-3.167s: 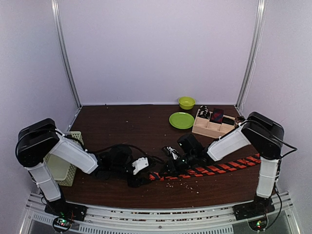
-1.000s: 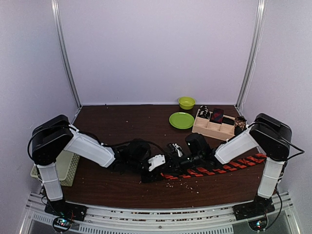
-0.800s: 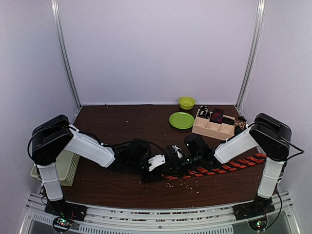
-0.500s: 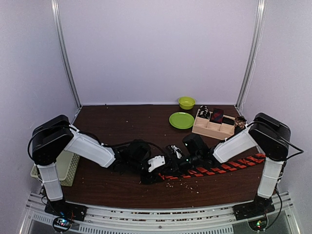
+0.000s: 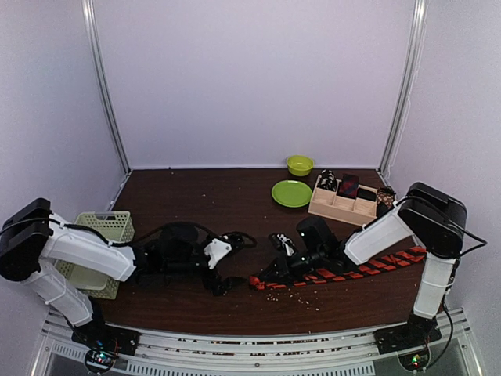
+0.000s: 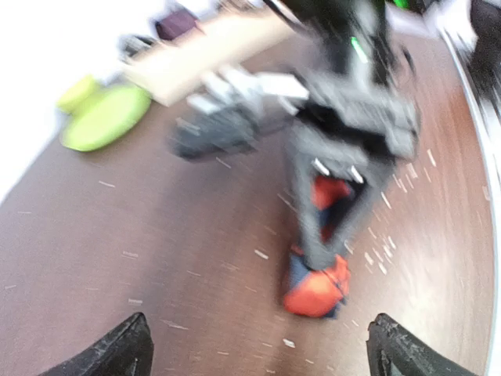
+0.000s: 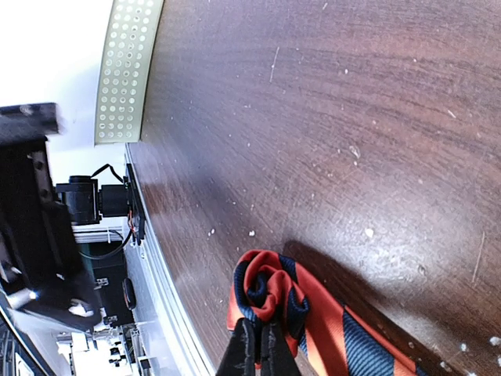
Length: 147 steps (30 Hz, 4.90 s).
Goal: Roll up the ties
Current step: Roll the tie at the center of the board.
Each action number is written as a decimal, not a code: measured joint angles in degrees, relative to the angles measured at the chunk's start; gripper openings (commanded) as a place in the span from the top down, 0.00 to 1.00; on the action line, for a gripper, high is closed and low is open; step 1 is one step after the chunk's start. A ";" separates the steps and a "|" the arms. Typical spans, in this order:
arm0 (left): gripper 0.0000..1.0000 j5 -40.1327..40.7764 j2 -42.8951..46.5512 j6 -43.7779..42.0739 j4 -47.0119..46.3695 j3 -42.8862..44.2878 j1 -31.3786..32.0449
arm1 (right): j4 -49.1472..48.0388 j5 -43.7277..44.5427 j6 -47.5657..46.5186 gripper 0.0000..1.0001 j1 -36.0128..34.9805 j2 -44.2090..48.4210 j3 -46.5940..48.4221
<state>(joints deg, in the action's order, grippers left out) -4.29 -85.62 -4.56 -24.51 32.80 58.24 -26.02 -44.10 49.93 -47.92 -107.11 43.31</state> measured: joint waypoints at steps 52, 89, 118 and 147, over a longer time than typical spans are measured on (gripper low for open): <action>0.32 -9.66 -34.12 7.48 -41.94 1.14 0.85 | 2.86 -0.20 -9.27 1.00 3.65 -0.92 -1.38; 0.74 -7.19 -24.02 -6.80 24.17 26.08 0.96 | 3.93 0.37 0.13 0.65 5.16 9.18 -3.72; 0.74 -6.38 -23.82 -8.59 30.97 28.26 -0.07 | -15.47 2.21 13.20 0.67 0.15 -3.52 -4.87; 0.74 -7.13 -23.82 -9.09 28.30 27.17 -0.07 | -29.75 4.92 23.74 0.84 0.11 -7.28 -8.00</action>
<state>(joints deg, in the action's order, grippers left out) -11.42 -109.45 -13.65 3.79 59.96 58.17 -55.77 -39.18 73.67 -47.81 -114.39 35.31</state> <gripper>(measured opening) 0.264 0.290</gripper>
